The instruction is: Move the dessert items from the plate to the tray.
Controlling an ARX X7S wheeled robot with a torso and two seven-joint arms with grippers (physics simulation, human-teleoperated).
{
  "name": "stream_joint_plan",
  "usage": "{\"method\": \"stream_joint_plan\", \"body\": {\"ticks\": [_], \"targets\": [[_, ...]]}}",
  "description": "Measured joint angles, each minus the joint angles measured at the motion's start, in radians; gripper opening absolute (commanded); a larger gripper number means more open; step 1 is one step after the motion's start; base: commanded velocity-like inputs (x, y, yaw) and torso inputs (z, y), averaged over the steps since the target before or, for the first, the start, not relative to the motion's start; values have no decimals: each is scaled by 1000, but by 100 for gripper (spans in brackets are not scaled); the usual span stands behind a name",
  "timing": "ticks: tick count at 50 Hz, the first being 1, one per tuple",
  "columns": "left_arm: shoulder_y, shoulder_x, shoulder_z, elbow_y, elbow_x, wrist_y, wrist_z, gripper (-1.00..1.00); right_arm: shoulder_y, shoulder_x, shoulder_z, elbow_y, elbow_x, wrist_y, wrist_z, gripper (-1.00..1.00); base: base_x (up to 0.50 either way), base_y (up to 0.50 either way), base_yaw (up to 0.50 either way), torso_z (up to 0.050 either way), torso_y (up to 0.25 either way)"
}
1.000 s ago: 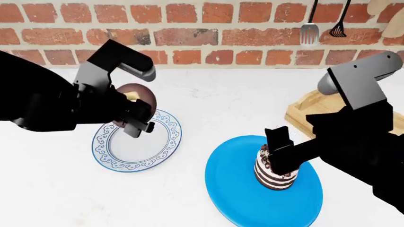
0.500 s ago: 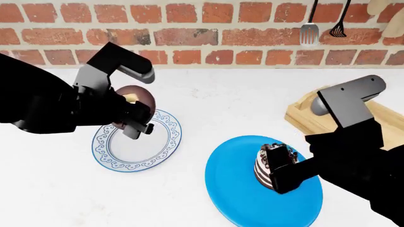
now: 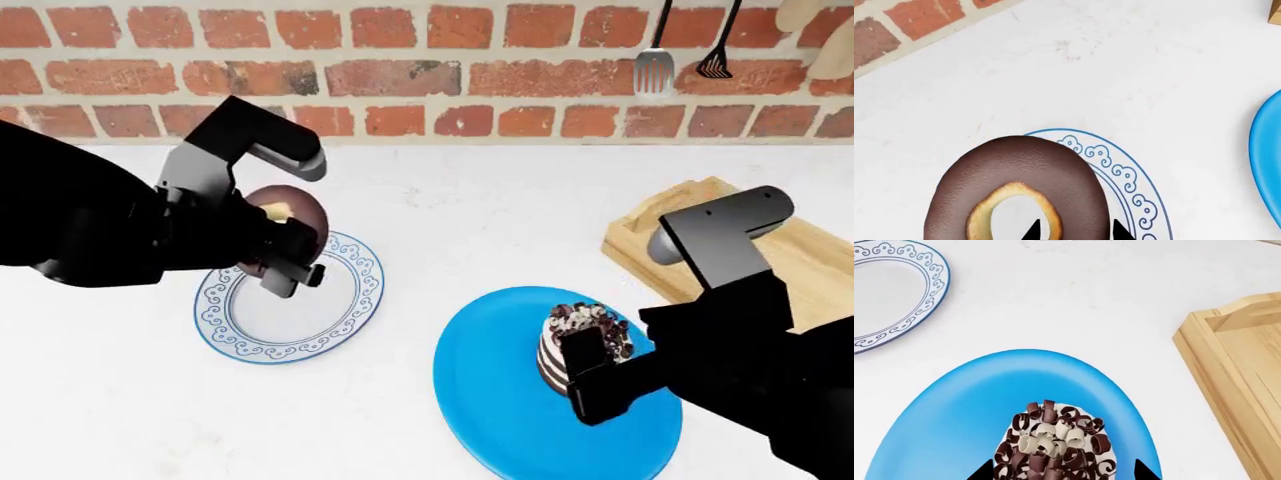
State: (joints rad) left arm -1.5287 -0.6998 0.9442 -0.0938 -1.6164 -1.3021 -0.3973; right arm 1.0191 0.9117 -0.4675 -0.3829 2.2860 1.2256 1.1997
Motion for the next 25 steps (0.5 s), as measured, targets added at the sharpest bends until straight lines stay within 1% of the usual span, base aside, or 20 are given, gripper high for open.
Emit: {"method": "stream_joint_plan", "body": {"ticks": [25], "targets": [[-6,-1,13,-2,12,9,11,-100,-33,-14,2,4,-35,-7,-50,100,0,0,0,0,0]]}}
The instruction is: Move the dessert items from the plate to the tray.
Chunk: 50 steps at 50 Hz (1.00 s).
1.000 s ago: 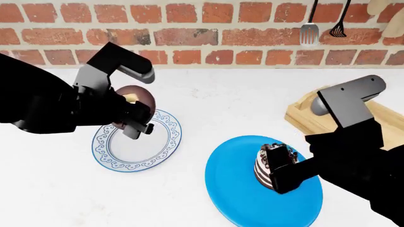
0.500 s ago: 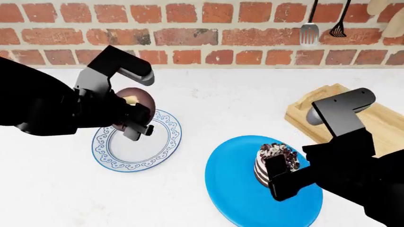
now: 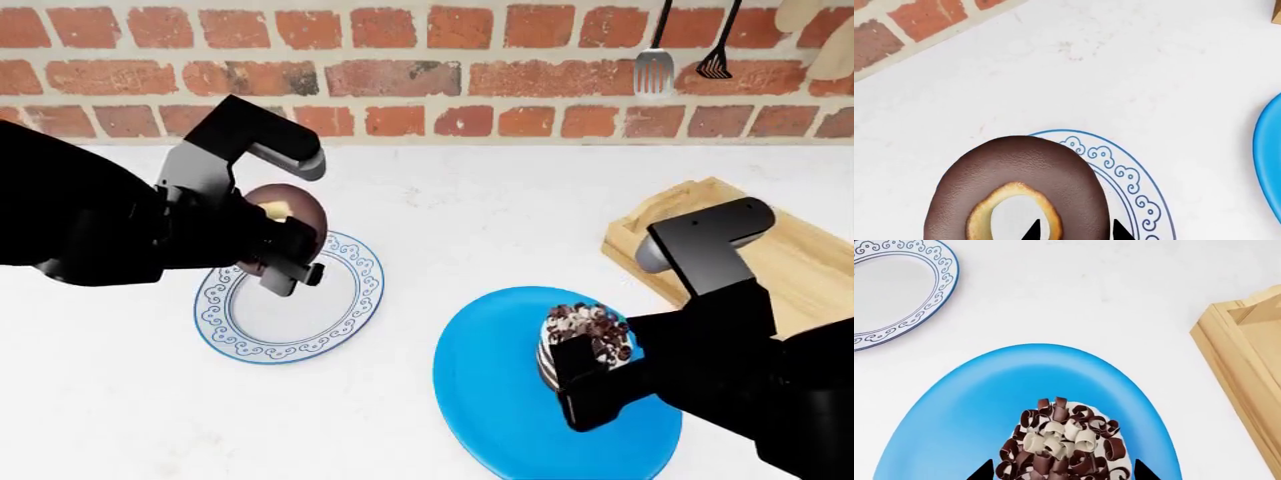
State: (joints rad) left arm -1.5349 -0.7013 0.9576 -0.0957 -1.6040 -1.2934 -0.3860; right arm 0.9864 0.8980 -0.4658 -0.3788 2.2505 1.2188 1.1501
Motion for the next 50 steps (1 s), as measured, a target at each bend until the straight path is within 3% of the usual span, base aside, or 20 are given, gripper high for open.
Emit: {"method": "stream_joint_plan", "body": {"ticks": [3,4,21,50], "targets": [[-1,0,1,1,1,1,0,-100,-8,2,-3,0,-12,4,0,100,0,0,2,0,0],[-1,-1,2,1,1,1,0,-100,-10,2,-4,0,-14,5,-1,-100,0,0,0,0,0],[0,0,10,2,6,9,0,-100,11,8,-24,-5,7,-5,4,-100,0,0,0,0,0],[-35,-6,5,11,-9,10,-19,-100,284,16,-4,24,59,3,28,-100,-3,-43,0,0,0]]}}
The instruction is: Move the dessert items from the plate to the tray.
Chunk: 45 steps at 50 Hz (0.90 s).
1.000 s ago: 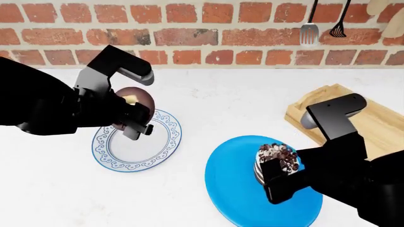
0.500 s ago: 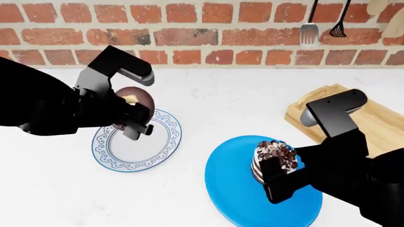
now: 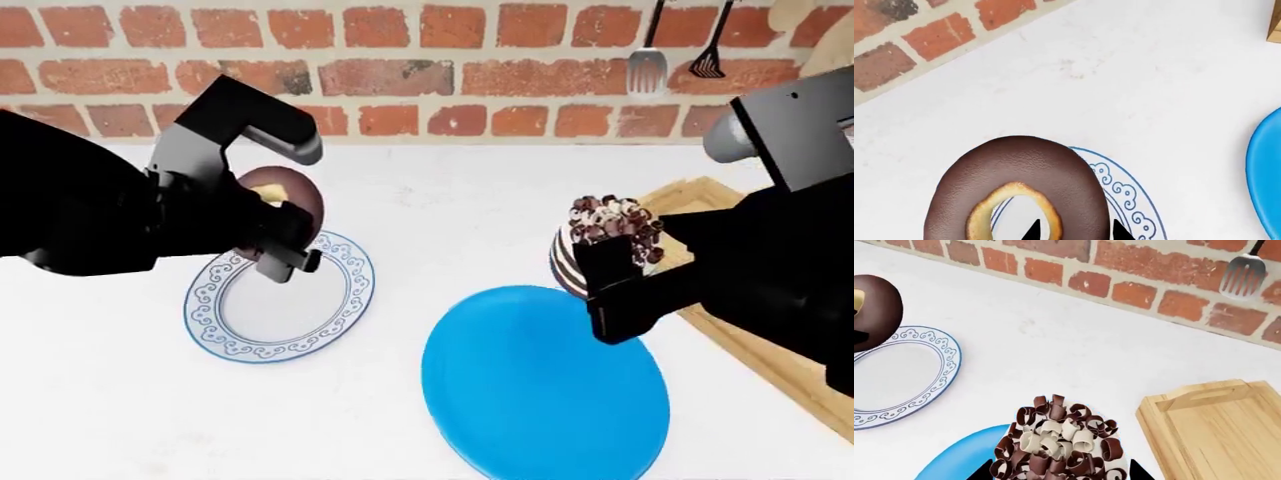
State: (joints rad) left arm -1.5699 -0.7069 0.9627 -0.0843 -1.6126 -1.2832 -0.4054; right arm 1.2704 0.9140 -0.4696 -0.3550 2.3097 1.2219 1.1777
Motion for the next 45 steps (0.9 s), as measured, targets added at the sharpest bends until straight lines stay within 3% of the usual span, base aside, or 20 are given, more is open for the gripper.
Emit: {"method": "stream_joint_plan", "body": {"ticks": [27,45], "targets": [[-26,-1,-7,6,-19,7,-10,-100,30,19,-11,4,-6,-4,-5,-100,-142,-491,0,0,1],[-24,-2,-2,8,-1,25,9,-100,16,21,-14,-8,-21,-8,-24,-100,-7,-498,0,1,1]]}}
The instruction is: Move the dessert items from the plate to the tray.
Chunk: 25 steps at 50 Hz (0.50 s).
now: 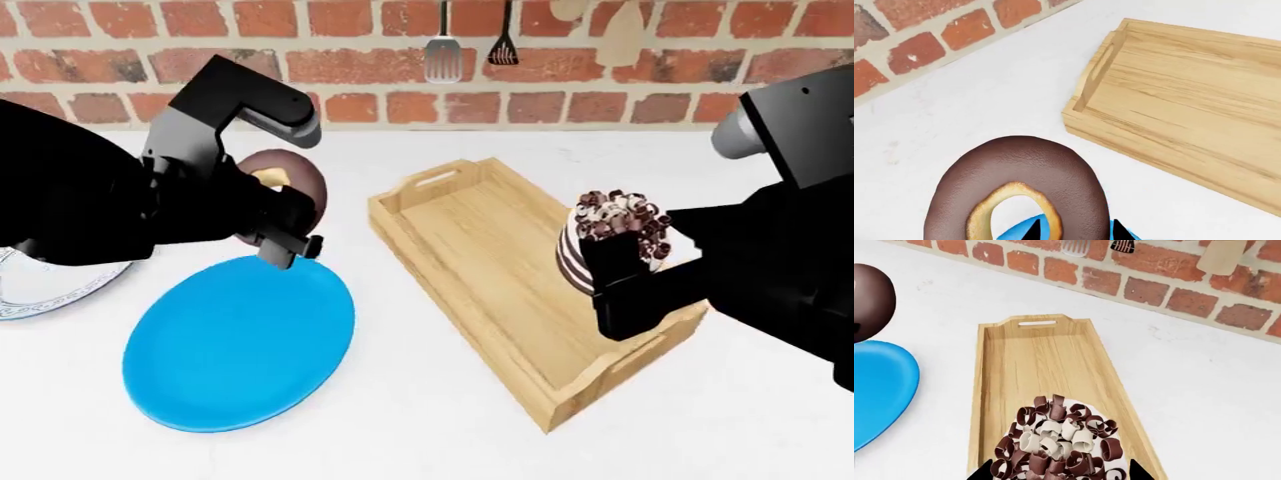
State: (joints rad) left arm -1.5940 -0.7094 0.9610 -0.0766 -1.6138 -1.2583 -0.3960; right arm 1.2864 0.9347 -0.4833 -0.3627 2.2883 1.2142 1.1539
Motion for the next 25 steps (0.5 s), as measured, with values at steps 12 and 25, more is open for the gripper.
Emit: {"method": "stream_joint_plan", "body": {"ticks": [12,25], "targets": [[-2,3,2,2,0,7,6,-100,-5,1,-2,-5,-15,5,-14,-100,129,-251,0,0,1],[-5,10,2,0,2,17,12,-100,1,-6,-14,-9,-11,6,-25,-100,74,-2,0,1,2]]}}
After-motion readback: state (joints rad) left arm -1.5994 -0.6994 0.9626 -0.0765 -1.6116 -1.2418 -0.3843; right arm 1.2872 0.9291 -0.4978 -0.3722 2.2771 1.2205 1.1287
